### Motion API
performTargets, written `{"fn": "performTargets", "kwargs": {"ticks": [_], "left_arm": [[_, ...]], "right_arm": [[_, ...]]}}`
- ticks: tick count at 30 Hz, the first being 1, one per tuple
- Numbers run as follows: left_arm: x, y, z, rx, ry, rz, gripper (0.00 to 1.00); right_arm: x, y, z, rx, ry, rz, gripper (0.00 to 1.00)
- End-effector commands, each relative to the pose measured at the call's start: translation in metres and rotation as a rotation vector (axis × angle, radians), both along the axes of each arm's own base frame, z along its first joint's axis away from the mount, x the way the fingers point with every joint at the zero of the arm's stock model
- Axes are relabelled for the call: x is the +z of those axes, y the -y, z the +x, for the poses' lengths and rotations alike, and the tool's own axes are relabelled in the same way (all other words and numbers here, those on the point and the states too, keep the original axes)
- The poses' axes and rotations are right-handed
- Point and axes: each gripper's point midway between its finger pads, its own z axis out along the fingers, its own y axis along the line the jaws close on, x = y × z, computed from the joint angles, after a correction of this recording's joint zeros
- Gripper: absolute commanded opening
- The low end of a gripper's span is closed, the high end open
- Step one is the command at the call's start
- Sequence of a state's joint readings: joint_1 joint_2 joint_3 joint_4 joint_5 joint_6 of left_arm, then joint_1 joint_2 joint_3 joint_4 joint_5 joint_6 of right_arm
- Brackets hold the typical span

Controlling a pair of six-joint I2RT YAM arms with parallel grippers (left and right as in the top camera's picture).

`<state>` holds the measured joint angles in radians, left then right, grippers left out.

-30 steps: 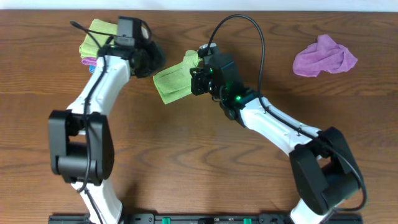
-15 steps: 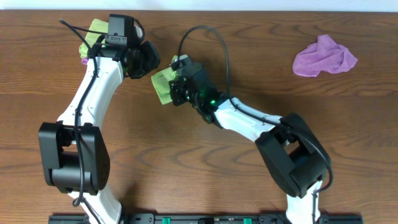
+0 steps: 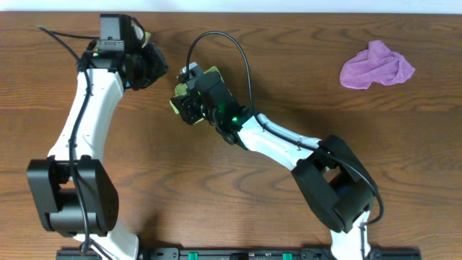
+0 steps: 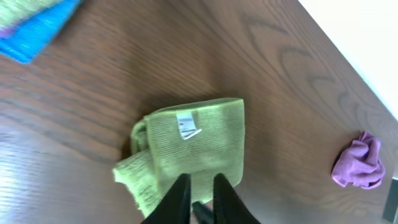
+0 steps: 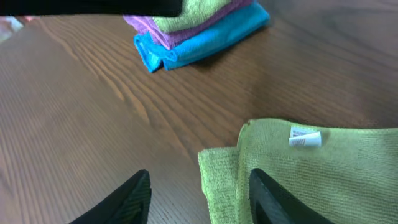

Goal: Fold the cloth

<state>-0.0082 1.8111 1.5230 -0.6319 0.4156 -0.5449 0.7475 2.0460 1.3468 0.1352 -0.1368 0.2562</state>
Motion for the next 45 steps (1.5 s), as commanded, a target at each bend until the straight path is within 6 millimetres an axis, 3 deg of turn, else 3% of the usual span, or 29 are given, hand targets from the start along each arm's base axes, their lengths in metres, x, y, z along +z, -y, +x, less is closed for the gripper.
{"fn": "performTargets", "kwargs": {"ticks": [1, 4, 5, 6, 9, 13, 19, 30, 39, 45], "left_arm": [[0.011, -0.004, -0.002, -0.004, 0.009, -0.022, 0.22], [0.009, -0.003, -0.010, -0.011, -0.027, -0.053, 0.38], [0.008, -0.003, -0.012, -0.011, -0.037, -0.055, 0.46], [0.007, -0.003, -0.014, -0.012, -0.046, -0.057, 0.60], [0.006, -0.001, -0.020, -0.018, -0.076, -0.081, 0.83], [-0.001, -0.002, -0.032, -0.025, -0.129, -0.082, 0.98], [-0.023, 0.000, -0.045, -0.028, -0.190, -0.099, 0.95], [-0.073, 0.017, -0.073, -0.001, -0.293, -0.223, 0.96], [-0.101, 0.023, -0.087, 0.049, -0.335, -0.288, 0.96], [-0.109, 0.030, -0.086, 0.046, -0.315, -0.293, 0.96]], "right_arm": [[0.037, 0.011, 0.009, -0.042, 0.056, 0.010, 0.56], [0.054, 0.034, 0.011, -0.082, 0.039, -0.016, 0.75], [0.059, 0.042, 0.010, -0.092, 0.028, -0.026, 0.85], [0.063, 0.051, 0.009, -0.104, 0.017, -0.037, 0.99], [0.076, 0.080, 0.005, -0.140, -0.021, -0.069, 0.99], [0.093, 0.139, -0.008, -0.218, -0.107, -0.134, 0.99], [0.089, 0.210, -0.035, -0.267, -0.207, -0.255, 0.99], [0.078, 0.291, -0.087, -0.429, -0.183, -0.191, 0.99], [0.050, 0.316, -0.138, -0.546, -0.193, -0.045, 0.99], [0.038, 0.322, -0.155, -0.615, -0.228, 0.029, 0.99]]}}
